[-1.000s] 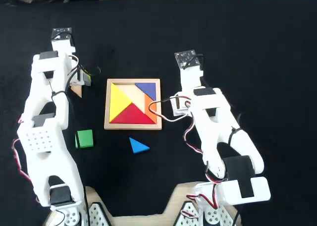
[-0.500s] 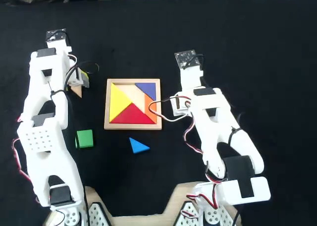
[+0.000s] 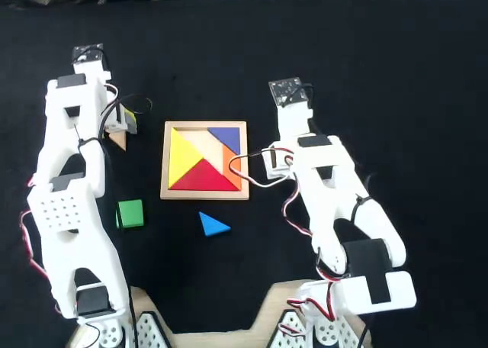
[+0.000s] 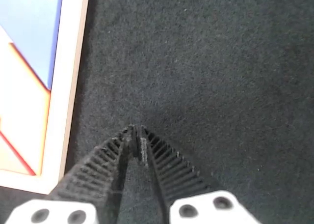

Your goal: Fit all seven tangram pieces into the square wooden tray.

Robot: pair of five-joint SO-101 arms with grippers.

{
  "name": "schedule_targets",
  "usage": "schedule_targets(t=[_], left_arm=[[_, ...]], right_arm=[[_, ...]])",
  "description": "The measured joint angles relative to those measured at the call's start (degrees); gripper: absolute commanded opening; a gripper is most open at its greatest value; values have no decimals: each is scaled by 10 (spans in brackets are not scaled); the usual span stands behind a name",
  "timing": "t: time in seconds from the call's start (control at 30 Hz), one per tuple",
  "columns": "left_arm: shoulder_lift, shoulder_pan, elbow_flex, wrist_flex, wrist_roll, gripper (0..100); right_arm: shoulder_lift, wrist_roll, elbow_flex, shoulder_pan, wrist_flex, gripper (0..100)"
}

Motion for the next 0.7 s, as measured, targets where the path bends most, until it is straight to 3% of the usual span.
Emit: schedule_targets(t=[0.57,0.7], left_arm=[[0,1,-4,12,-36,252],[0,1,-4,20,-37,188]], right_arm=[[0,0,0,0,0,11],[0,0,0,0,0,11]])
